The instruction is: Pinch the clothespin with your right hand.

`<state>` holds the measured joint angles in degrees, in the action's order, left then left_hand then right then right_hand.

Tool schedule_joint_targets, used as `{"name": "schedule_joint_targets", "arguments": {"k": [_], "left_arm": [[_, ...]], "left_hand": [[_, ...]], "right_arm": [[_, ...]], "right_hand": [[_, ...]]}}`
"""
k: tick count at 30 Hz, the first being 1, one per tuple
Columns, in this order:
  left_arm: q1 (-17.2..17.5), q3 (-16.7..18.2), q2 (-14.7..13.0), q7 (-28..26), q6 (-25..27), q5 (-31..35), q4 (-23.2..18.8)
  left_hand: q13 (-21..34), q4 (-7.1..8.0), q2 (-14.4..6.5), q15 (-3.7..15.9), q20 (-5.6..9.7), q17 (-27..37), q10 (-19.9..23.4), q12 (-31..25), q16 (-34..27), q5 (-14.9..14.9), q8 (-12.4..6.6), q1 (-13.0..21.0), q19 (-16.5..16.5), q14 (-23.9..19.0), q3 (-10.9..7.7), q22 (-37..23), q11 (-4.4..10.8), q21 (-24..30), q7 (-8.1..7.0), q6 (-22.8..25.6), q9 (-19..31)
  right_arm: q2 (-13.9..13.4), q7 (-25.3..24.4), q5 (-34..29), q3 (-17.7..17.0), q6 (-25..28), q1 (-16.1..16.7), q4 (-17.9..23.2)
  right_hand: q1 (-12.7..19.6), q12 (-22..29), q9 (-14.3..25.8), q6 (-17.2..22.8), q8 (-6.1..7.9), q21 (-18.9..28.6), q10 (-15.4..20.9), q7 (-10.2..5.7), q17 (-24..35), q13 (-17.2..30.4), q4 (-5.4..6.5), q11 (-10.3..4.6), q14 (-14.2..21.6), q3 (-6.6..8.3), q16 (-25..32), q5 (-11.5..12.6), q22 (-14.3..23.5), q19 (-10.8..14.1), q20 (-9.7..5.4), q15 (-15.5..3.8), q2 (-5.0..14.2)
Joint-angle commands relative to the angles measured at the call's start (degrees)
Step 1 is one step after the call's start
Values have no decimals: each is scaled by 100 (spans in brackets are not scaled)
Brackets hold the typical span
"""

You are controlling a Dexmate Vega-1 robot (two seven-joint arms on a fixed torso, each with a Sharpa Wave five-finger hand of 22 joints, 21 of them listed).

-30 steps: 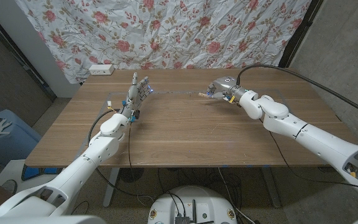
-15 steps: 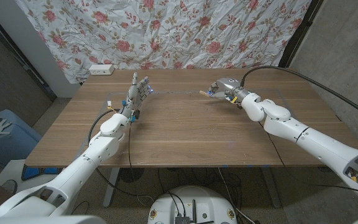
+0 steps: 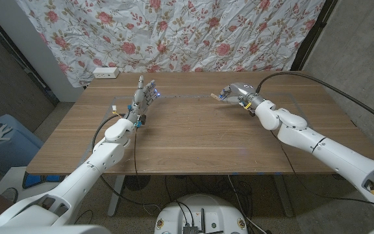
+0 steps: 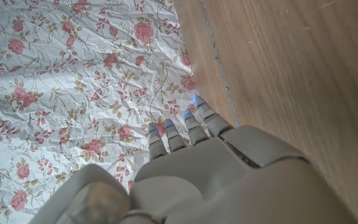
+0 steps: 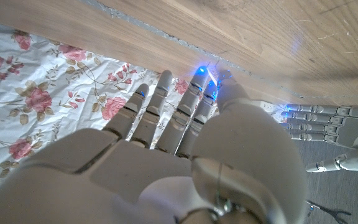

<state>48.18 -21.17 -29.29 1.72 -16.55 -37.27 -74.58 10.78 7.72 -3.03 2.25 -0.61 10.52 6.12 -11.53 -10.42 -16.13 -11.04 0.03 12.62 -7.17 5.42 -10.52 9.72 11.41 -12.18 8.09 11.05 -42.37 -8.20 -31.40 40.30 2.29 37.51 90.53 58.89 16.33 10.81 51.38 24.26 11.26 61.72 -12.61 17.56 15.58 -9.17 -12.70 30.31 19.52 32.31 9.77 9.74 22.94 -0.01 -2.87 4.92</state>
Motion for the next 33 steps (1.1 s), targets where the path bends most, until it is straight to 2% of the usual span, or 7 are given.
{"name": "schedule_joint_targets", "arguments": {"k": [1, 22, 33], "left_arm": [[1, 1, -1, -1, 0, -1, -4], [2, 2, -2, -2, 3, -1, -7], [1, 2, -3, -2, 4, -2, -7]], "left_hand": [[12, 32, -47, 43, 6, 21, 14, -35, -46, -46, -35, 19, 37, -49, -5, -14, 40, 42, -50, 0, 28], [12, 33, -47, 37, 6, 21, 15, -35, -45, -46, -36, 19, 38, -46, -4, -14, 40, 42, -50, 2, 28], [12, 33, -47, 38, 6, 21, 8, -32, -46, -45, -37, 18, 35, -48, -4, -14, 36, 41, -50, 3, 28]], "right_arm": [[-34, -122, 519, -176, -24, 239, 34], [13, -367, 1054, -341, -116, 423, -81], [-3, -443, 1125, -347, -142, 461, -72]], "right_hand": [[27, 17, 20, 68, -21, 35, 45, 8, 11, 23, 6, 6, 49, -33, 33, 56, 9, 37, 11, -887, 51], [89, 46, 22, 139, -27, 32, 96, 15, 35, 62, -18, 5, 106, -46, 64, 51, 11, 63, 19, -911, 74], [158, 73, 25, 220, -12, 29, 140, 22, 61, 92, -41, 5, 165, -45, 103, 50, 11, 77, 14, -941, 99]]}}
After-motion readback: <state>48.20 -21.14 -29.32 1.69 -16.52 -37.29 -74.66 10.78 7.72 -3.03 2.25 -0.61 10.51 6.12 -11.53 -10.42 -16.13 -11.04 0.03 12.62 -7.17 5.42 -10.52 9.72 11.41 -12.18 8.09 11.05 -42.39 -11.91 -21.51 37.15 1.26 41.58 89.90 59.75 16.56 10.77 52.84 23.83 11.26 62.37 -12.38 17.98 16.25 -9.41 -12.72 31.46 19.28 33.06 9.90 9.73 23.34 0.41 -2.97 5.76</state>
